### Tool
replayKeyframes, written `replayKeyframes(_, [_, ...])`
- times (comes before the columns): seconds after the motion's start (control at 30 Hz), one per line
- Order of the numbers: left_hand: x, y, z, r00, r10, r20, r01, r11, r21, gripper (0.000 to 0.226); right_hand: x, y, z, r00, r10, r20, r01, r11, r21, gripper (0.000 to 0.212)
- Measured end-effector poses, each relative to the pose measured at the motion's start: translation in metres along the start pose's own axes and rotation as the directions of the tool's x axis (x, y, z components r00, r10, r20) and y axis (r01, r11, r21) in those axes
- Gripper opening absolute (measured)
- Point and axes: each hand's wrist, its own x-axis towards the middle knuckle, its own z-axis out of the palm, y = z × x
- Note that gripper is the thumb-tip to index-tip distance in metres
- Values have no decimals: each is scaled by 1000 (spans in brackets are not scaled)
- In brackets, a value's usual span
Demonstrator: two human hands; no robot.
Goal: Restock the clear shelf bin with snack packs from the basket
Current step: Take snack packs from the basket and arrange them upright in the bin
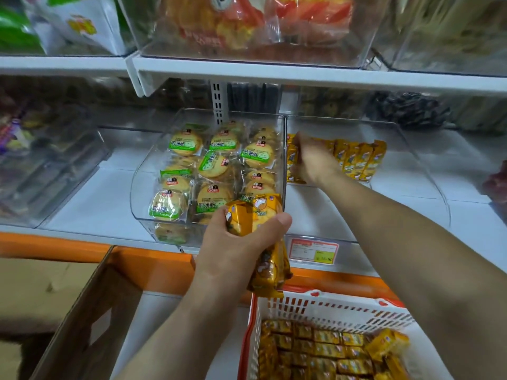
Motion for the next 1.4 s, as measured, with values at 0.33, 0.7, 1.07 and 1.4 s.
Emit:
replayKeyframes(0.33, [-3, 2, 4, 998, -40, -38, 40, 999, -17, 93, -30, -11, -42, 1000, -3, 7, 3, 1000, 16, 61])
replayKeyframes(0.7, [-26, -10, 57, 980, -109, 168, 131, 983, -126, 51, -271, -42, -146, 930, 97, 354, -352, 513, 783, 29])
replayKeyframes(1.07, [-41, -2, 63, 986, -79, 149, 102, 983, -153, 43, -298, -15, -161, 911, 149, 384, -408, 192, 893, 76])
replayKeyframes(1.4, [-30, 4, 50, 997, -24, 69, 30, 996, -83, 42, -267, 2, -163, 955, 207, 212, -264, 276, 924, 39])
